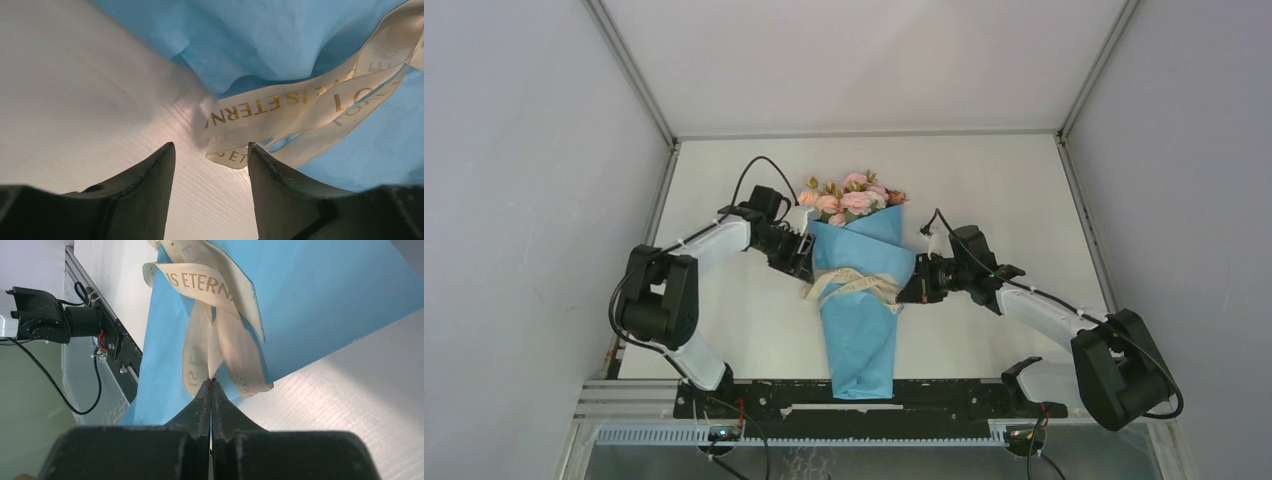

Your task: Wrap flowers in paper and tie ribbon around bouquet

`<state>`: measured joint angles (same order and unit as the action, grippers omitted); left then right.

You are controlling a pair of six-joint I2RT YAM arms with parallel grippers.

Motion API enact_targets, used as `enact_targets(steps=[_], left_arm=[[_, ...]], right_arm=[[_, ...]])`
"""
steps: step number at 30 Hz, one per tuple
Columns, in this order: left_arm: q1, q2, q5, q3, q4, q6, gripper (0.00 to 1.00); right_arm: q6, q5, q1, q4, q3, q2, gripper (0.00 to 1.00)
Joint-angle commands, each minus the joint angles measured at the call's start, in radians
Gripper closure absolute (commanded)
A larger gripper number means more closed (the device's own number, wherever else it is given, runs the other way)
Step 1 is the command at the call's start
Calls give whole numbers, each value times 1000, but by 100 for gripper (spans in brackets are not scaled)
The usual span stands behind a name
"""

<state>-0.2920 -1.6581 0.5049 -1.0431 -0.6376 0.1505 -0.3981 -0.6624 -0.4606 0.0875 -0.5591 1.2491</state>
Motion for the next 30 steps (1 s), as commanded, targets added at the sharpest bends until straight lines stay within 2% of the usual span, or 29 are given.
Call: enact_targets(steps=[1,7,16,18,20,21,22,30], left_arm=[[-31,3,19,12,29,36,40],[-47,-70,-27,-1,42,26,54],[-82,-109,-34,11,25,49,56],[-84,-110,-50,15,31,53,65],[-84,-114,-64,13,33,59,83],[-83,-112,-70,13,33,62,95],[-81,-106,-77,10,32,64,100],[23,43,-175,-9,76,72,100]], right_arm=[[32,3,-3,15,-39,-12,100],[29,7,-2,25,-45,-22,100],[35,15,9,48,-45,-34,100],[36,16,12,50,-45,-34,100],[37,23,17,63,-50,-39,100],[41,31,18,81,-55,-42,100],[47,39,23,106,-65,-45,100],[72,96,104,294,-91,-125,100]])
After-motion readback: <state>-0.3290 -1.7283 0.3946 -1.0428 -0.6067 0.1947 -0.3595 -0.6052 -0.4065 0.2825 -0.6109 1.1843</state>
